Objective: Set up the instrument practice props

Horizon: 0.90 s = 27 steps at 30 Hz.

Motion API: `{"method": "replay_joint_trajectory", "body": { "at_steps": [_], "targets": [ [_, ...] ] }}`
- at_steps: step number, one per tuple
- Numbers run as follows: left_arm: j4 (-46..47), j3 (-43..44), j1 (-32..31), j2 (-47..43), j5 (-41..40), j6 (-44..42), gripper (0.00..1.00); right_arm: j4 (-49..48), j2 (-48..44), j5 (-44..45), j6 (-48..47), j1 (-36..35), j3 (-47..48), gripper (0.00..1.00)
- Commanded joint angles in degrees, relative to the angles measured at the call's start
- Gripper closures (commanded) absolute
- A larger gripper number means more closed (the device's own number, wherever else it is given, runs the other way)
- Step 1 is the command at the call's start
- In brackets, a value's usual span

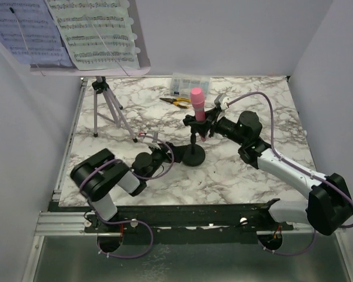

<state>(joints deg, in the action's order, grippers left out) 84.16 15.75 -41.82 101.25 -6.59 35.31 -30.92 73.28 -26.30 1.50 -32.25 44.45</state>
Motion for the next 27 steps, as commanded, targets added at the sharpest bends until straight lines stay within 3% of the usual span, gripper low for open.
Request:
{"method": "replay_joint_trajectory", "body": {
  "at_steps": [1,4,8,12,18,21,27],
  "targets": [
    [-25.71,2.27,0.12,-22.29,1.63,0.90,0.01,0.34,-4.76,15.94,2.33,-0.07,1.79,1.00],
    [-50.24,8.94,0.16,-35.88,2.70,-1.57,0.01,2.70,-5.34,26.91,3.29,0.01,2.76,1.00],
    [-66.00,12.35,0.28,-48.69,4.41,-4.41,0.01,1.85,-2.83,39.76,1.67,0.08,5.17,1.00],
    [-77.07,16.03,0.39,-56.62,6.54,-6.22,0.01,-7.09,4.04,51.13,-4.84,1.14,8.56,1.00],
    [-89.32,22.10,0.39,-62.51,9.74,-9.32,0.01,-12.62,18.39,49.93,-6.73,9.88,21.84,1.00],
    [-93.34,23.33,0.40,-65.98,9.66,-8.82,0.01,-20.14,26.13,48.10,-8.88,12.70,27.89,1.00],
    [-98.45,23.71,0.35,-75.44,11.66,-4.29,0.01,-19.63,43.18,46.70,-11.47,16.65,48.21,1.00]
  ]
}}
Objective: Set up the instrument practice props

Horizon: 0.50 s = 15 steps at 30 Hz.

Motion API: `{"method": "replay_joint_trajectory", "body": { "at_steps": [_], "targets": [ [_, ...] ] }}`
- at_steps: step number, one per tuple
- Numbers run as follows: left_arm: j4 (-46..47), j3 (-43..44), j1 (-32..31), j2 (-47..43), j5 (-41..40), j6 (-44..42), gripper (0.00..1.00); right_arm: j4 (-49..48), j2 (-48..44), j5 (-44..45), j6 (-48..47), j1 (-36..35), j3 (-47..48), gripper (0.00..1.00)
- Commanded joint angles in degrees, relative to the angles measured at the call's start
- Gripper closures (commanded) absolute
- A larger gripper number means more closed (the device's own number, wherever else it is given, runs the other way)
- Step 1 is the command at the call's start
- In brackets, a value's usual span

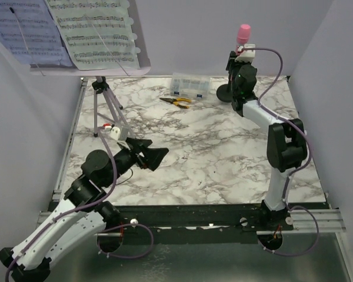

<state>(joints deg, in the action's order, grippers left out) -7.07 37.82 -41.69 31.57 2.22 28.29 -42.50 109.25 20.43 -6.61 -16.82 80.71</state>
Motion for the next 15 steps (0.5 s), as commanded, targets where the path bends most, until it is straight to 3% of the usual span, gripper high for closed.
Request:
{"method": "replay_joint_trajectory", "body": {
  "at_steps": [1,6,13,14,15],
  "targets": [
    [-8.01,1.96,0.26,-7.17,3.14,3.13,0.01,-6.26,9.94,-0.47,-3.37,1.77,14.98,1.00],
    [-13.47,6.43,0.26,-11.11,1.41,2.37,0.01,-1.84,18.18,-1.60,-1.31,4.07,24.43,1.00],
    [-15.56,10.43,0.21,-10.21,0.70,1.66,0.01,-2.76,21.53,-1.12,-2.00,4.34,23.54,1.00],
    [-15.57,10.43,0.21,-9.95,0.70,1.90,0.01,-3.21,21.38,-1.27,-2.32,4.34,22.66,0.96],
    [-15.59,10.43,0.17,-9.73,0.55,2.22,0.01,-3.47,21.20,-1.31,-2.93,4.30,21.59,0.85]
  ]
}}
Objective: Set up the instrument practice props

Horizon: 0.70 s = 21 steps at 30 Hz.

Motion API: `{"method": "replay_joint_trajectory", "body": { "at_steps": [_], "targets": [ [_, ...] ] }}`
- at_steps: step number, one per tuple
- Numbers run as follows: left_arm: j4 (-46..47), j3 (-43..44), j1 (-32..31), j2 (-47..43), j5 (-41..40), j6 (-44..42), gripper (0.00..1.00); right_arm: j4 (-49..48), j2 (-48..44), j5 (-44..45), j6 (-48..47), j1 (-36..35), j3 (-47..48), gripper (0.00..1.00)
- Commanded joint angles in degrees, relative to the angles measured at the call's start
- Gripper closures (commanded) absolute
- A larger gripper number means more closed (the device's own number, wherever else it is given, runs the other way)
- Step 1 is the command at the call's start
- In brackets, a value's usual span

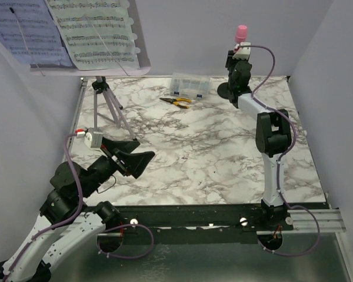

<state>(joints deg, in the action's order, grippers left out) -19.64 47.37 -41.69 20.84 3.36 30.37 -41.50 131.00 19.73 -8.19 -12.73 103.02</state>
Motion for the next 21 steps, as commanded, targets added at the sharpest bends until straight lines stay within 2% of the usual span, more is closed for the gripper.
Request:
{"method": "replay_joint_trajectory", "body": {
  "at_steps": [1,4,5,6,9,12,15,18,21],
  "targets": [
    [-3.04,0.66,0.18,1.19,-0.91,0.65,0.02,-4.22,-1.14,-0.50,-1.67,0.23,-1.84,0.71],
    [-3.58,0.44,0.28,1.19,-2.19,2.24,0.02,-2.26,-4.73,1.28,-0.72,0.20,-6.24,0.17],
    [-3.74,0.44,0.26,1.13,-2.77,2.61,0.02,-1.45,-6.65,1.11,-0.53,0.19,-8.17,0.03],
    [-3.94,0.44,0.16,1.15,-2.91,2.97,0.02,-0.36,-8.76,1.13,-0.14,0.19,-9.86,0.00],
    [-4.21,0.64,0.21,1.82,-5.63,3.42,0.02,4.27,-15.42,2.68,2.88,0.13,-16.51,0.00],
    [-4.24,0.70,0.23,2.63,-7.54,3.71,0.02,8.89,-26.08,3.92,10.60,-0.41,-28.72,0.00],
    [-4.18,0.70,0.26,3.02,-9.52,4.08,0.02,16.15,-39.69,-2.82,19.24,-0.56,-42.41,0.00],
    [-4.13,0.94,0.26,2.58,-11.85,4.18,0.02,28.03,-52.69,-13.54,27.05,-0.80,-51.60,0.00],
    [-3.97,1.93,0.14,1.18,-13.98,2.97,0.02,36.75,-66.56,-22.28,30.15,-0.73,-58.88,0.00]
  ]
}}
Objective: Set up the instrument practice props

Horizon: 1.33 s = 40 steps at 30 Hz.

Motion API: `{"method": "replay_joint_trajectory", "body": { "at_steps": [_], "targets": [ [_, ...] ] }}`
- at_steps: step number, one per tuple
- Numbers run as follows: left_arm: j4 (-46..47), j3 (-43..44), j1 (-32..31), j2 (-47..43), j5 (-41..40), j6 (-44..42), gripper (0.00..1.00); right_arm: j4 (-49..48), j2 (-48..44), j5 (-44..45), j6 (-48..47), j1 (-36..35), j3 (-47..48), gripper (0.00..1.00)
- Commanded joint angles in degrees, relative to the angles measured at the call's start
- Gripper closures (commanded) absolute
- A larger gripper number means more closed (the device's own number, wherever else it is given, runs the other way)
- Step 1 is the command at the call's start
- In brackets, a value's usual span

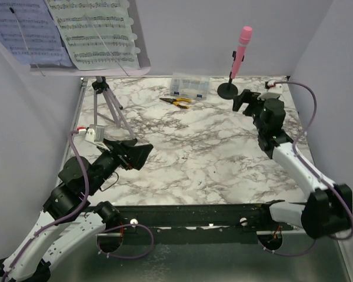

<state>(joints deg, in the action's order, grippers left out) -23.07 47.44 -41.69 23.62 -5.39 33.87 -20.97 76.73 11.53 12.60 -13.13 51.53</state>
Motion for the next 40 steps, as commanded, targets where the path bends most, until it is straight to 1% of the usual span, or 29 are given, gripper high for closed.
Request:
{"method": "replay_joint_trajectory", "body": {
  "at_steps": [1,3,6,7,9,10,13,17,21,23,27,37,40],
  "targets": [
    [-0.46,2.38,0.21,-2.05,-6.05,-1.41,0.02,19.89,-17.19,-15.91,9.39,-0.41,-8.27,0.00],
    [-0.16,3.70,0.25,-3.14,-7.21,-3.80,0.02,26.57,-25.53,-18.54,9.90,-0.41,-9.16,0.00],
    [-0.05,6.96,0.22,-4.36,-9.32,-7.75,0.02,32.16,-36.79,-25.24,9.66,-0.48,-9.14,0.00],
    [0.04,8.09,0.23,-4.82,-9.89,-8.94,0.02,33.83,-40.66,-25.69,9.39,-0.43,-8.28,0.00],
    [0.11,10.81,0.26,-5.63,-10.74,-10.78,0.02,37.71,-46.14,-24.01,9.02,-0.49,-4.99,0.00],
    [0.13,11.69,0.20,-6.09,-11.36,-11.50,0.02,39.07,-48.78,-20.90,9.89,-0.43,-3.35,0.00],
    [1.20,14.77,0.19,-7.52,-12.86,-14.23,0.02,38.90,-54.37,-12.08,11.43,-0.49,2.18,0.00],
    [1.32,20.96,0.22,-7.93,-12.78,-18.04,0.02,38.47,-57.28,-1.48,10.88,-0.47,11.49,0.00],
    [1.34,25.39,0.24,-9.32,-12.23,-19.08,0.02,34.94,-59.84,2.80,7.79,-0.40,16.17,0.00],
    [1.35,26.41,0.20,-10.12,-12.83,-19.66,0.02,33.17,-61.42,4.11,7.09,-0.39,16.48,0.00],
    [1.36,26.59,0.15,-11.66,-14.87,-19.72,0.02,33.05,-62.64,5.34,5.49,-0.41,17.56,0.00],
    [1.28,24.71,0.26,-12.98,-16.58,-18.22,0.02,33.19,-62.35,7.08,3.44,-0.39,16.26,0.00],
    [1.25,24.59,0.18,-13.02,-16.66,-18.10,0.02,33.87,-62.14,7.39,4.24,-0.41,15.68,0.00]
  ]
}}
